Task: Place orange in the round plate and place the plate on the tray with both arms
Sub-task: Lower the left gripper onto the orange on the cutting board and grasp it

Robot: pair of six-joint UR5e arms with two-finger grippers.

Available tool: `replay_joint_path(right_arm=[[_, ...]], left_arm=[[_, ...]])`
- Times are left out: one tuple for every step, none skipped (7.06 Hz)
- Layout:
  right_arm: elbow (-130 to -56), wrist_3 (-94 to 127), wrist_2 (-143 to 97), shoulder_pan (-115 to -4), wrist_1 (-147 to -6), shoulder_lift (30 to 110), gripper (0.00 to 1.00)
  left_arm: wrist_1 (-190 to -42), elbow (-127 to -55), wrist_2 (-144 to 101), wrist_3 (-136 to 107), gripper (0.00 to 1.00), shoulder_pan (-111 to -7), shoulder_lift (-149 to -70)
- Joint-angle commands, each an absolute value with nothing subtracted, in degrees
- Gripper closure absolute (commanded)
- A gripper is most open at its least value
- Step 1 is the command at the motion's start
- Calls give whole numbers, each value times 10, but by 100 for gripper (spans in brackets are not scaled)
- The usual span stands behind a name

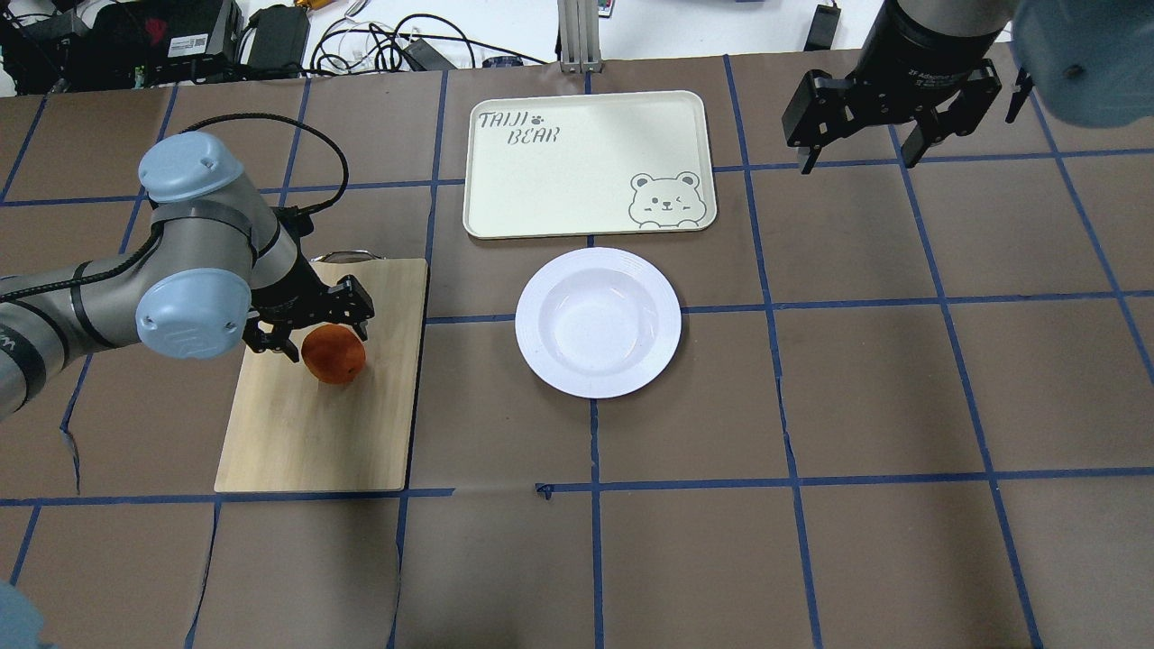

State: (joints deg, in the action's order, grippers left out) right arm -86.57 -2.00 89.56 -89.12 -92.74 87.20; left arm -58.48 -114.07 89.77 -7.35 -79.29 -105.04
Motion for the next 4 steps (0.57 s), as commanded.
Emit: replay_joint_path(right_arm=[[-866,-19,896,-891,-927,872,0],[-866,-19,896,-891,-923,872,0],[-866,-20,896,-891,-926,872,0],[-866,-19,896,-891,-923,872,0]], left_arm=[[-579,-1140,897,-64,52,-793,-1056],[-577,-1135,898,-31,90,-794,-1053],[-577,-1125,891,-23,96,-799,-1048],[-577,-1101,869,-32,97,-820,-1053]])
